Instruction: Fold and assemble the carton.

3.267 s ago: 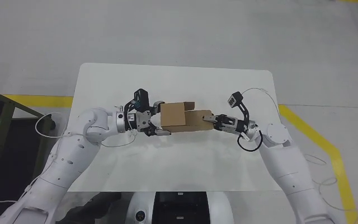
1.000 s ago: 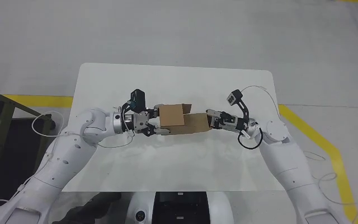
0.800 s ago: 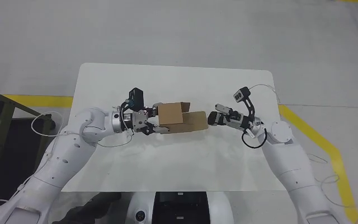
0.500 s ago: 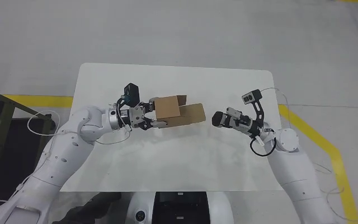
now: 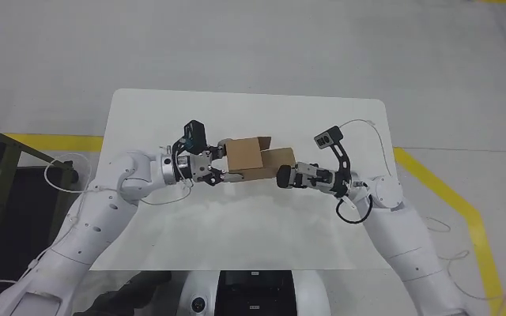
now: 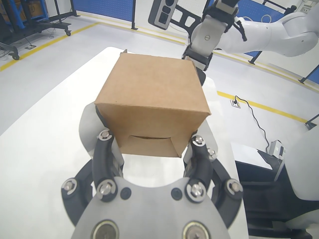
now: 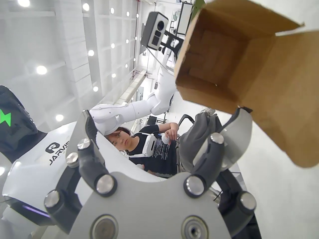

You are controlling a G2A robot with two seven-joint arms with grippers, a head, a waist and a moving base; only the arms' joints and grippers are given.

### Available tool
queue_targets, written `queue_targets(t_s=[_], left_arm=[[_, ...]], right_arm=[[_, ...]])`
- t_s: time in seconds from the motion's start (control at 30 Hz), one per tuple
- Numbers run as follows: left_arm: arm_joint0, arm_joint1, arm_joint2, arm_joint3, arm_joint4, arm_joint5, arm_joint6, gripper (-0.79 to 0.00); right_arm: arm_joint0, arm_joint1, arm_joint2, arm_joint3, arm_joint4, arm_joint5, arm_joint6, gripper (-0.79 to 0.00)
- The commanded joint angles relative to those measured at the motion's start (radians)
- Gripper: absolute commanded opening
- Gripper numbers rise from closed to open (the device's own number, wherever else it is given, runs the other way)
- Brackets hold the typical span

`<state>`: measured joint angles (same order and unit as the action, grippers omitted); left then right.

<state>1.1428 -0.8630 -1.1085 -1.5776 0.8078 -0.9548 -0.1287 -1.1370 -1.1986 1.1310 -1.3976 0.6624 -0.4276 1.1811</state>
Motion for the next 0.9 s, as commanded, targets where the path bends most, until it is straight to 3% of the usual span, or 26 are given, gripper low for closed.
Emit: queue_targets(t_s=[0.0, 0.87], left_arm=[[0.003, -0.001, 0.003, -0.003, 0.005, -0.004, -0.002, -0.406], [0.004, -0.017, -0.008, 0.005, 0.016, -0.007, 0.002, -0.409]], right_arm=[[0.004, -0.001, 0.002, 0.006, 0.019, -0.015, 0.002, 0.0], [0.021, -0.015, -0.021, 0.035, 0.087, -0.011, 0.008, 0.0]])
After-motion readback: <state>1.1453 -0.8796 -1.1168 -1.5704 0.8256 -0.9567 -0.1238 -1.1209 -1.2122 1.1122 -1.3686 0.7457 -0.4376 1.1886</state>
